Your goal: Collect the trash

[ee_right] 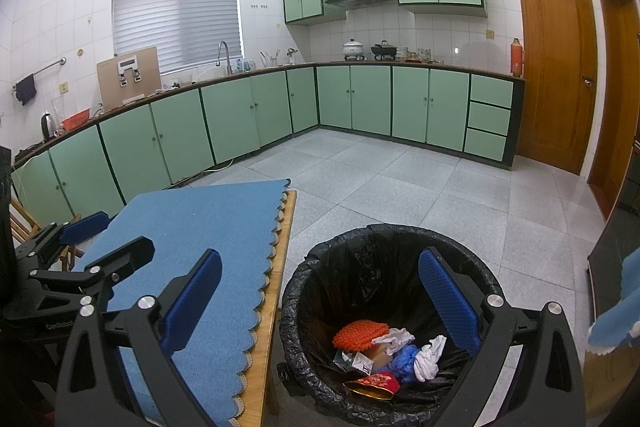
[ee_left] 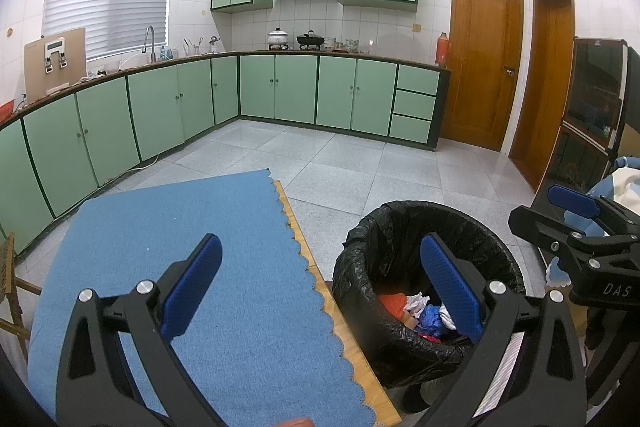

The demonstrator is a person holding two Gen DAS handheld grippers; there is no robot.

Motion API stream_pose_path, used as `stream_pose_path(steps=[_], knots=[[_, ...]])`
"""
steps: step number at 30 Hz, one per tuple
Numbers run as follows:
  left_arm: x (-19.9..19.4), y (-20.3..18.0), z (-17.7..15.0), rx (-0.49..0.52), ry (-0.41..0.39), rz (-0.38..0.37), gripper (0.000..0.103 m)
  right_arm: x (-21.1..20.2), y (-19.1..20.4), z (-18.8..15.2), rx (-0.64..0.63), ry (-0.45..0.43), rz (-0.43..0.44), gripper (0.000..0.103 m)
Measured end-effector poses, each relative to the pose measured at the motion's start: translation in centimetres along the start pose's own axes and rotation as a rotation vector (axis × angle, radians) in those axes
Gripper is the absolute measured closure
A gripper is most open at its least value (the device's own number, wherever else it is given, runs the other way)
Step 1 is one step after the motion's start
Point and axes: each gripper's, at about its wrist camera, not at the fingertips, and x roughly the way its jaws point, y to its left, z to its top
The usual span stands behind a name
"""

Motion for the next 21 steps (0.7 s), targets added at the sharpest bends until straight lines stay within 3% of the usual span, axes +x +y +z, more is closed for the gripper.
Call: stream_pose_path(steps=[21], knots=[[-0.05,-0.09,0.04,0.001,0.0,0.0,0.006,0.07,0.01,0.05,0.003,0.001,0.0,0.006]])
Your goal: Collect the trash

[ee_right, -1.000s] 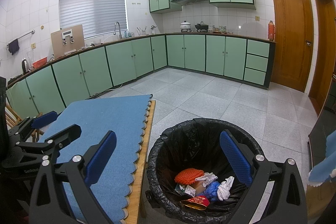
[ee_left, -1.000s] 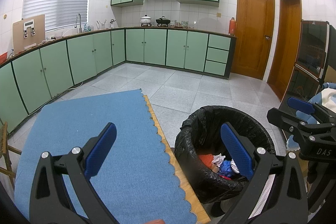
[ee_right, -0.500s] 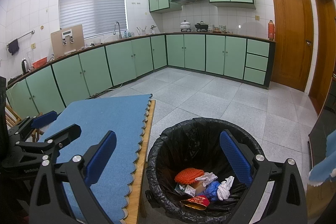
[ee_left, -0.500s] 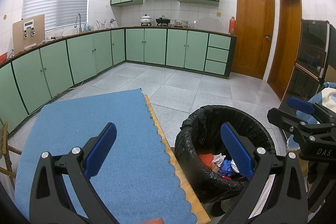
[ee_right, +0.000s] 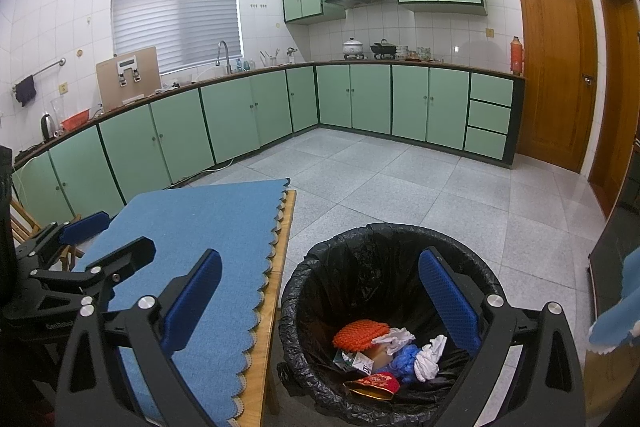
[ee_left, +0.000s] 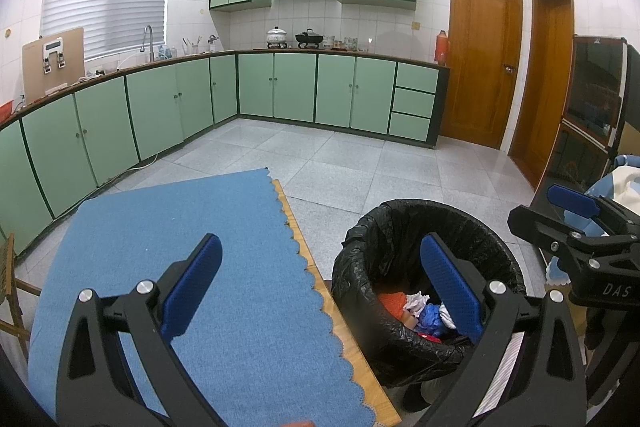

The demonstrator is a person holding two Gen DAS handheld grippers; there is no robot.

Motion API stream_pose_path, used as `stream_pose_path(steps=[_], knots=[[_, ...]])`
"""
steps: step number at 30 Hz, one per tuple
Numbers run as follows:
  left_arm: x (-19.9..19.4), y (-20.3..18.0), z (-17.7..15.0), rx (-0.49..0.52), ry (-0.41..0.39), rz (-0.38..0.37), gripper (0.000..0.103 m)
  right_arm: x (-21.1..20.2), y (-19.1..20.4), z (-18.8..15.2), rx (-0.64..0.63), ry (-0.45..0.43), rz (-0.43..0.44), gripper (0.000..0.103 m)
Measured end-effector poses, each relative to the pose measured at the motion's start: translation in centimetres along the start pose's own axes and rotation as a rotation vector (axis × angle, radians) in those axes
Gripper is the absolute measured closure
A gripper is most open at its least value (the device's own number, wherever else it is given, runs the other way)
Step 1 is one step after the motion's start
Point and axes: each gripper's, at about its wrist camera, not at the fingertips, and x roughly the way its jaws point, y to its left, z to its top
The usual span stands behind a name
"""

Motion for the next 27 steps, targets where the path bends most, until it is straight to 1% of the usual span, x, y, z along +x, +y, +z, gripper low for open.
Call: stream_pose_path(steps=[16,27], knots=[[0.29,0.21,-0.67,0.004,0.012,0.002,0.006,0.37,0.28,-0.75,0.008,0.008,-0.002,0.006],[0.32,0.05,-0.31,0.004,0.011,0.009,0.006,0.41,0.36,-0.84,0.011,0.007,0.0,0.006]])
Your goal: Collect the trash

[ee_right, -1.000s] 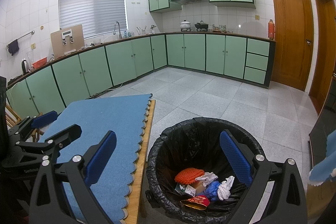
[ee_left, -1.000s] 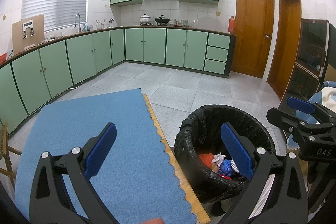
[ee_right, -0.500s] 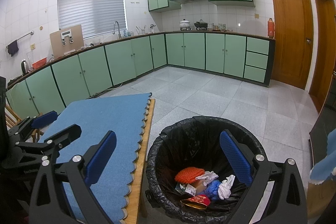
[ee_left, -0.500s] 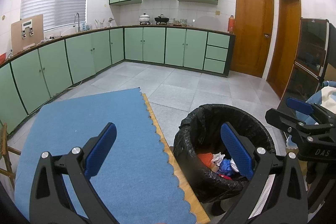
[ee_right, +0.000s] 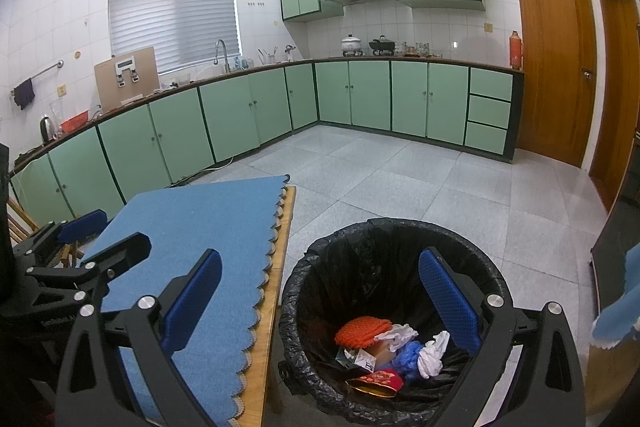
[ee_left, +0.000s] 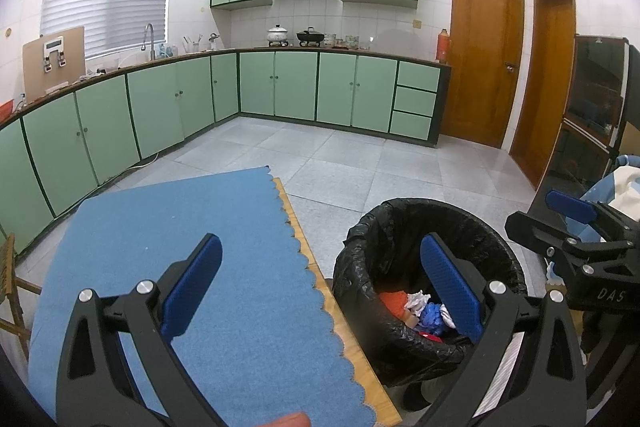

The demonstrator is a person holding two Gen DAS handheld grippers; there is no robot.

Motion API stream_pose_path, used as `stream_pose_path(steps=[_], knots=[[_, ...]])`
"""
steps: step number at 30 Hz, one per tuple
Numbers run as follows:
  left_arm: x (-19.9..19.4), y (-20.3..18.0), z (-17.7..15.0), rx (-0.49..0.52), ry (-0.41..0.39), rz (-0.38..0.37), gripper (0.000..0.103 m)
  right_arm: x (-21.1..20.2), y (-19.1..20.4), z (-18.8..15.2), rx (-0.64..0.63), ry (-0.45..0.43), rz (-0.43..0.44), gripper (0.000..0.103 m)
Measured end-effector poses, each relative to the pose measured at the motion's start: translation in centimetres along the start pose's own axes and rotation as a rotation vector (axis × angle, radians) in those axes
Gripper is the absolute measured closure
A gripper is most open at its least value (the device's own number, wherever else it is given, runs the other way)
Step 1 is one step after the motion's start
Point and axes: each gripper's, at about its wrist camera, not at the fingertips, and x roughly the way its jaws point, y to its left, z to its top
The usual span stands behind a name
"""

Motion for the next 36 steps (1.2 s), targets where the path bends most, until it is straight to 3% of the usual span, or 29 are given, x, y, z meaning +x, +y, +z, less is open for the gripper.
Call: stream_pose_path(steps=[24,36], knots=[[0.4,1.2,1.1,-0.012,-0.007,0.022,0.006,1.2,1.3,1.2,-0.017,-0.002,0.011,0.006],[1.7,6.0,2.4,-0.051,0.009,0.106,0.006,5.3,4.8,3.2,-0.068,0.023,0.087,0.006]])
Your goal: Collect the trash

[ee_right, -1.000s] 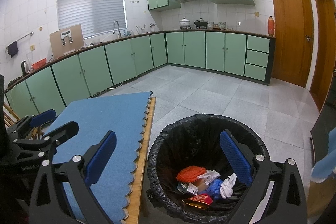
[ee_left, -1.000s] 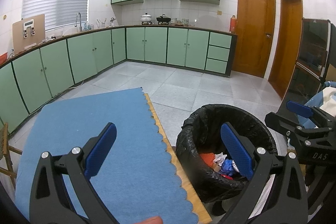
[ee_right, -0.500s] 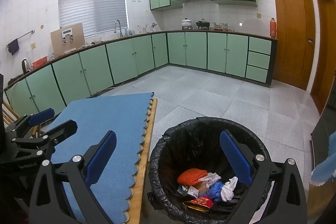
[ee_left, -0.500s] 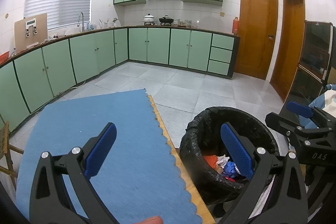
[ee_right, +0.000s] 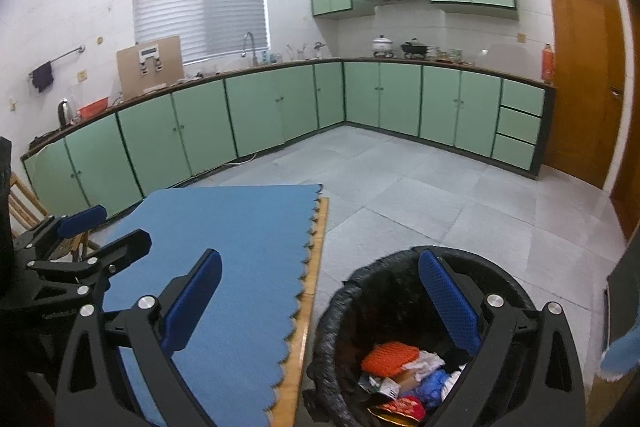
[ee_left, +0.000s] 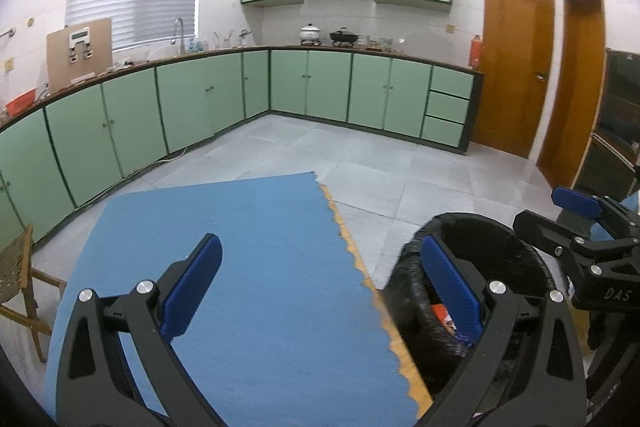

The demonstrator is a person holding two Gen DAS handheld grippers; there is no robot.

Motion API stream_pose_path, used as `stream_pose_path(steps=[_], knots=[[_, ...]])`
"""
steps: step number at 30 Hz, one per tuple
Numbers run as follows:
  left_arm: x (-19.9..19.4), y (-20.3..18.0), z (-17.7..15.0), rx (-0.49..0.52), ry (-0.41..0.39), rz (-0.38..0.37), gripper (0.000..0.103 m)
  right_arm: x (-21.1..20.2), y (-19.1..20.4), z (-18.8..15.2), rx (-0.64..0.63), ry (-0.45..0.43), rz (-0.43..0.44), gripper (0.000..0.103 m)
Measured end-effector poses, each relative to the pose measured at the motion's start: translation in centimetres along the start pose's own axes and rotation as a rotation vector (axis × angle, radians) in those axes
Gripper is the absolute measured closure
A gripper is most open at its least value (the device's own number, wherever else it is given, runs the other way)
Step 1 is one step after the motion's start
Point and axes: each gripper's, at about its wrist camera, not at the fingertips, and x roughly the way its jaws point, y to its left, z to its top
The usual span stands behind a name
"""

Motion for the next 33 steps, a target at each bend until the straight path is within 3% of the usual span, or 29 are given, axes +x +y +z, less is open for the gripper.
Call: stream_pose_path(steps=[13,33], knots=[[1.3,4.1,1.1,-0.054,0.009,0.066,0.006,3.6,2.9,1.5,-0.026,0.029,0.066,0.006],[0.2,0.5,0.6,-0.004,-0.017,0.026,0.006,0.8,0.6,0.8,0.005,-0.012,0.013,0.006]])
